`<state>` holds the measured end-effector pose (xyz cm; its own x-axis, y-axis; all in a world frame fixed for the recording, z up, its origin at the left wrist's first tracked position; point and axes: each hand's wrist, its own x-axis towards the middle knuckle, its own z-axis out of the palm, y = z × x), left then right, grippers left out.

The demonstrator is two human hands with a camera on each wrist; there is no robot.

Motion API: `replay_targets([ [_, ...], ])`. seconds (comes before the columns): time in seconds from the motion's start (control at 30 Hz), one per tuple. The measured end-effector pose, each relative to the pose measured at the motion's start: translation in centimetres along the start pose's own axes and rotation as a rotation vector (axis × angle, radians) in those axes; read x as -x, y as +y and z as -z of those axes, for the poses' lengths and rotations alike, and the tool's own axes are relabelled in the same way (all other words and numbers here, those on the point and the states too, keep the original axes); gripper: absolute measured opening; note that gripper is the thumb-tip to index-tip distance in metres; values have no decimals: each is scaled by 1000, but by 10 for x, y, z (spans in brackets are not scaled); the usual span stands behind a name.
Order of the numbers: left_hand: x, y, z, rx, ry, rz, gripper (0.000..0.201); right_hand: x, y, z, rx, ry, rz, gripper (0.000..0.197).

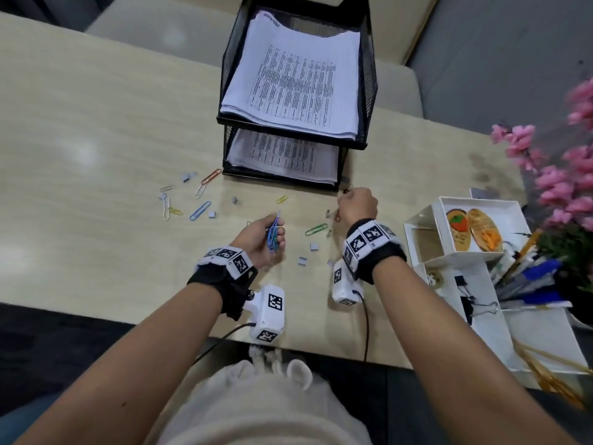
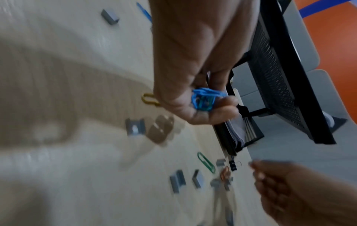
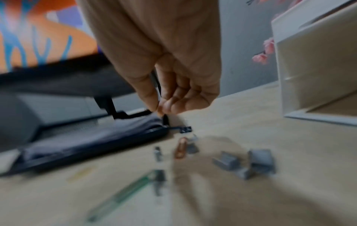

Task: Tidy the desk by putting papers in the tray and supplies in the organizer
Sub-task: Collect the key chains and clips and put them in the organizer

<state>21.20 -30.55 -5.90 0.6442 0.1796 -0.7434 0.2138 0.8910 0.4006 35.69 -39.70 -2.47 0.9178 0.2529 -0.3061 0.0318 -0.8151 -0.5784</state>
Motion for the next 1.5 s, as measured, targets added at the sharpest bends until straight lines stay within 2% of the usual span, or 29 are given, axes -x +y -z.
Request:
replay_targets([
  [0.13, 9, 11, 18, -28, 10, -99, 32, -18, 10, -14, 292, -76, 1, 32],
  [0.23, 13, 17, 32, -14, 34, -171, 26, -19, 16, -22, 385, -60, -8, 33],
  [0.33, 11, 19, 40, 23, 40, -155, 25, -19, 23, -23, 437, -31, -14, 33],
  [0.5, 5, 17, 24, -16, 49, -178, 25, -13, 38, -23, 616, 63, 163, 24],
  [0.63, -2, 12, 12, -54, 63, -155, 28, -10, 50, -12, 692, 68, 257, 19],
  [0.73, -7, 6, 8, -72, 66, -143, 31, -7, 58, -4, 667, 50, 268, 19],
  [0.8, -9, 1, 6, -57, 64, -139, 29, -5, 60, 1, 561, 25, 279, 17],
  [0.93, -10, -6, -1, -42, 56, -143, 17, 6, 44, -3, 252, -132, 452, 13],
  [0.97, -10, -8, -2, -37, 54, -140, 17, 8, 38, -7, 277, -174, 515, 14],
  [1.03, -10, -10, -3, -19, 51, -147, 21, 11, 28, -15, 479, -253, 611, 19],
  [1.13, -10, -8, -4, 10, 48, -144, 20, 13, 20, -23, 776, -281, 679, 29],
  [1.37, -11, -3, -3, 109, 57, -112, 25, 19, 21, -31, 932, -299, 716, 22],
  [1.43, -14, -3, -4, 105, 55, -99, 25, 18, 19, -27, 852, -318, 671, 16],
  [1.5, -17, -3, -7, 93, 72, -102, 26, 21, 13, -18, 486, -294, 549, 10],
])
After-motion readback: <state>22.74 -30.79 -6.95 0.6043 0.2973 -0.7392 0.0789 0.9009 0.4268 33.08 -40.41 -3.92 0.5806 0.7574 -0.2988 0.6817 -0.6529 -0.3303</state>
